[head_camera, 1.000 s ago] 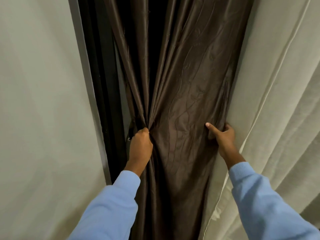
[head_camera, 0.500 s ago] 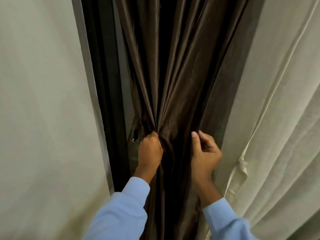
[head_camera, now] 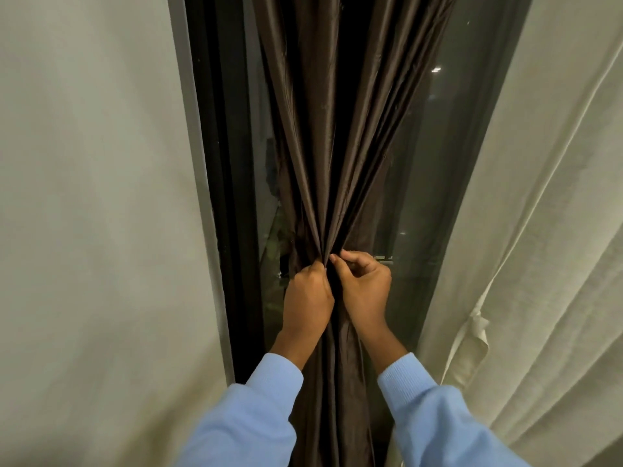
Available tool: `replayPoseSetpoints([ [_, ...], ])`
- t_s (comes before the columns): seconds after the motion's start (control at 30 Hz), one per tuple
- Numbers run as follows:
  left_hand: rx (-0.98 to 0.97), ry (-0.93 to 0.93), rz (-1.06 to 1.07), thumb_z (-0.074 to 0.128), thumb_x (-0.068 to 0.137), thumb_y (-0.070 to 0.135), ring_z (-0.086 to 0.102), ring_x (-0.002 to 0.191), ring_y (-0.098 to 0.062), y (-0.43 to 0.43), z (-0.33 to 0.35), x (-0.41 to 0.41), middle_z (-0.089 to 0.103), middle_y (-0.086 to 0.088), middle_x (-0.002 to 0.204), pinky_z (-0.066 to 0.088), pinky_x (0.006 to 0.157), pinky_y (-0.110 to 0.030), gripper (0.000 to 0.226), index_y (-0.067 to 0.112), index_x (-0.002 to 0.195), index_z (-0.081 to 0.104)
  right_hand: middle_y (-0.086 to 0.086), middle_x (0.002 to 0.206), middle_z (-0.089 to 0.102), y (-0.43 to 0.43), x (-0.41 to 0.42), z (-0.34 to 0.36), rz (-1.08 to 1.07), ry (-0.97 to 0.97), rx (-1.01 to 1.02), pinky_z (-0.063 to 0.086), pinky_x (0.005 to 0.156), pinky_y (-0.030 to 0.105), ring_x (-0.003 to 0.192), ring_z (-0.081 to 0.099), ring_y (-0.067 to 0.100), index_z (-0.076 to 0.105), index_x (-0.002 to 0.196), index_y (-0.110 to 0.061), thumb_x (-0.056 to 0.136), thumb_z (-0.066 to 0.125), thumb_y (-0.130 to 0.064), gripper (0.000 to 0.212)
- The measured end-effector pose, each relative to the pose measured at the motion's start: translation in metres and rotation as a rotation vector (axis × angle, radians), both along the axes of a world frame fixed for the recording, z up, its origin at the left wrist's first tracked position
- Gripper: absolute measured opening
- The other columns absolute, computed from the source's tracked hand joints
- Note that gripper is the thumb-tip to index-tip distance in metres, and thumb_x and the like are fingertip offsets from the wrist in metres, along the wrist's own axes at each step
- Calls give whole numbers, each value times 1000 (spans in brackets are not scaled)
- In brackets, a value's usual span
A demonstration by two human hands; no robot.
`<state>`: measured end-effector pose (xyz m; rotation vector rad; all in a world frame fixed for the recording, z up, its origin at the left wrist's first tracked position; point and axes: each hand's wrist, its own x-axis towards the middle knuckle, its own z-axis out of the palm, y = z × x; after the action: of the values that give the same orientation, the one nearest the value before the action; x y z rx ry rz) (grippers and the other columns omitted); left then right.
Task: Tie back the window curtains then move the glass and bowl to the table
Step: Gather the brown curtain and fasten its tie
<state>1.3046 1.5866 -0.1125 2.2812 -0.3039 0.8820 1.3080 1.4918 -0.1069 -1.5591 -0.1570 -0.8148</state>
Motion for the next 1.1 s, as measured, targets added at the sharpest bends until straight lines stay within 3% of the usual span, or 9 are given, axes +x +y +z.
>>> replayPoseSetpoints([
  [0.17,-42,6,-66,44,100,24,68,87,-17,1,-4,-4,70,-7,99,57,79,-29,30,9,119,61,-2,100,71,13,-8,-7,-9,-9,-143,52,85,16,94,66,2,76,106,-11,91,67,-12,17],
  [0.3,-157,100,-106,44,99,15,67,82,-29,2,-6,-8,69,-16,92,57,75,-42,27,0,106,64,-6,98,73,18,-16,1,-10,30,-101,56,83,21,92,67,0,76,107,-16,86,75,-25,23],
  [0.47,-172,58,-175,53,95,14,68,70,-21,4,-9,-9,70,-11,81,58,64,-37,21,1,100,68,-10,97,75,22,-15,17,36,58,-108,58,80,22,89,70,0,72,111,-17,81,81,-28,33],
  [0.53,-154,41,-167,56,94,13,68,68,-20,3,-9,-8,70,-10,80,58,62,-33,17,1,99,68,-7,97,73,23,-11,18,-26,52,-185,59,81,26,89,69,2,72,109,-17,85,77,-23,26],
  [0.63,-109,2,-184,60,92,12,64,61,-11,3,-11,-9,69,-6,75,47,55,-11,11,4,94,68,-2,90,70,23,-8,17,-99,12,-278,59,77,28,82,68,6,73,101,-14,89,68,-11,13],
  [0.77,-120,30,-294,60,89,9,64,67,-8,15,-10,-8,69,0,79,46,61,-9,14,9,100,69,1,86,68,20,-6,15,-175,-32,-331,55,74,20,78,65,8,73,95,-7,90,63,-4,12],
  [0.87,-322,-65,-321,62,89,12,67,73,-4,29,-10,-14,72,5,83,55,67,-20,18,13,104,72,-2,87,68,18,-3,14,-204,-34,-317,47,72,6,79,64,7,75,98,-5,91,65,-5,12],
  [0.97,-647,-200,-105,64,89,21,66,73,-5,36,-5,-23,69,7,79,53,64,-17,12,13,95,71,-5,91,69,19,-4,12,-177,-33,-285,53,77,11,83,66,3,73,107,-8,91,67,-8,17],
  [1.1,-964,100,-25,67,86,34,65,86,-6,43,8,-13,68,5,93,54,75,-22,26,16,105,67,-10,90,62,24,-14,11,-143,-36,-96,51,71,9,81,63,-5,52,108,-17,87,72,-7,30],
])
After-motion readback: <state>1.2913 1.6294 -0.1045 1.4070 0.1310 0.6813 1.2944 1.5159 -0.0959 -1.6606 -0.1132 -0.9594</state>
